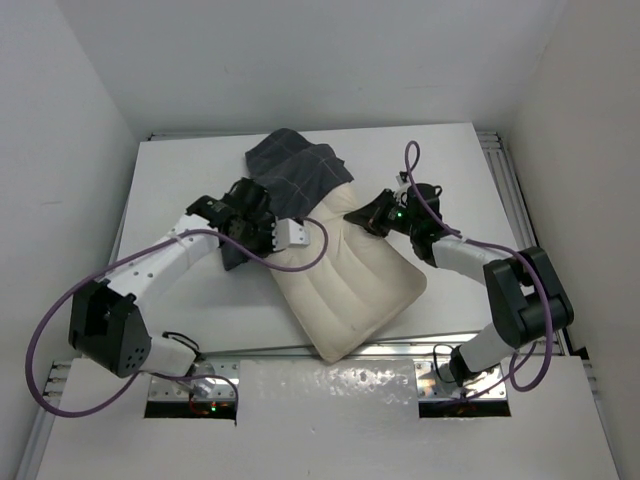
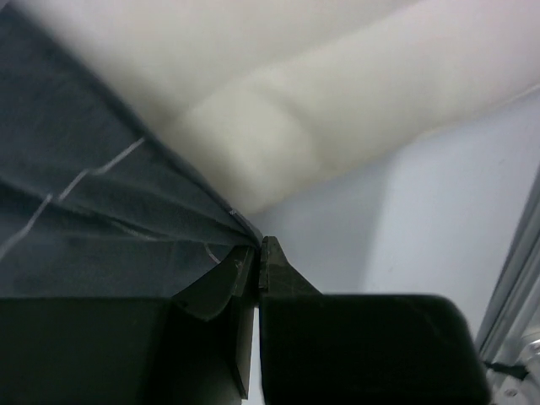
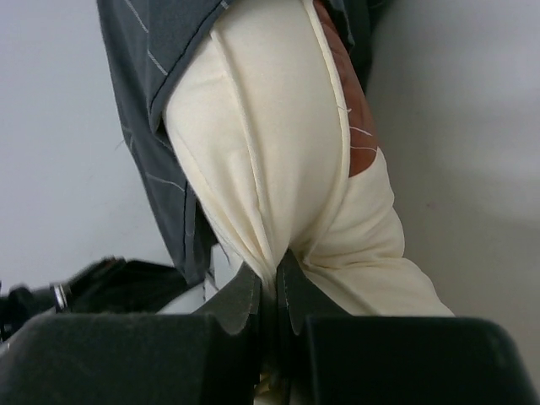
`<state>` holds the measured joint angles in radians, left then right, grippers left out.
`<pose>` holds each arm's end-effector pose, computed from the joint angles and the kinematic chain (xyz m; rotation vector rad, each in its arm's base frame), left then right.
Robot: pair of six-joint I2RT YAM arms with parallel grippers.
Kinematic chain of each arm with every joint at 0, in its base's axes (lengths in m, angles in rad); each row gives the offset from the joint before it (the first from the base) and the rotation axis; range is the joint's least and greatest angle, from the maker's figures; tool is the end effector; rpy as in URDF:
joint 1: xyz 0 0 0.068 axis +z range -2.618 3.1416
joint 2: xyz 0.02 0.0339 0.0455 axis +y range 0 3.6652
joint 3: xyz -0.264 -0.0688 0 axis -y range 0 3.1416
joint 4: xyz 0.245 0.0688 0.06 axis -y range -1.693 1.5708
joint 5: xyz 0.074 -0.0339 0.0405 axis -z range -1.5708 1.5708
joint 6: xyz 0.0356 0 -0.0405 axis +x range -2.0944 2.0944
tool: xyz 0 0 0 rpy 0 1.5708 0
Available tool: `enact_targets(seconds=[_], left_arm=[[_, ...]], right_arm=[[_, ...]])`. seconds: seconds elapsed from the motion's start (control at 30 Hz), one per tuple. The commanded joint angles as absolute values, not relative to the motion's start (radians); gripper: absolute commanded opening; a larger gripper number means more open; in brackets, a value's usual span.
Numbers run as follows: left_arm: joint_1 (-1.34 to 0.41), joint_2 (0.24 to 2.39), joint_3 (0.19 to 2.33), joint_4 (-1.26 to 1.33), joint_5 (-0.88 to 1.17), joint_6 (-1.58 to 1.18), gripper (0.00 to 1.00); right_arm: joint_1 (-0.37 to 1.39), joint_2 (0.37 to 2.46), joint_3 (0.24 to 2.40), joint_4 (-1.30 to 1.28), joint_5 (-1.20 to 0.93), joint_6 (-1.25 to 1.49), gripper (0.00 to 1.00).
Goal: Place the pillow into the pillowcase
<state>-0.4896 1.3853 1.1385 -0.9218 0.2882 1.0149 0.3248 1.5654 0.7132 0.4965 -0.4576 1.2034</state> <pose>0.2299 -0.1340 0.2718 1.8830 1.8966 -0.2329 0.3024 0.1184 0.1957 0.5999 2.0960 1.3972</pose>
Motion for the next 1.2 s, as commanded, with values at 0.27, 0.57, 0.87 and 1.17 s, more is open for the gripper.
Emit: enact_targets(seconds=[0.27,0.57,0.87,1.17], left_arm=[[-0.396,1.336,1.170,-0.846,0.399,0.930,0.65],[-0.592,1.463,1.434,-0.620,0.007,0.520,0.67],[-0.646,1.595,1.387,-0.436,-0.085,0.494,0.61],[-0.650,1.698,1.367,-0.316,-0.239,0.480,0.38]], right_arm=[[0.441,1.534,0.844,0.407,-0.414,1.022,0.00],[0.500,1.549,0.827,0.419,-0.399,1.022,0.00],[0.506,1.542,0.850,0.394,-0.402,1.014,0.00],[0.509,1.536,0.828,0.419,-0.408,1.026,0.00]])
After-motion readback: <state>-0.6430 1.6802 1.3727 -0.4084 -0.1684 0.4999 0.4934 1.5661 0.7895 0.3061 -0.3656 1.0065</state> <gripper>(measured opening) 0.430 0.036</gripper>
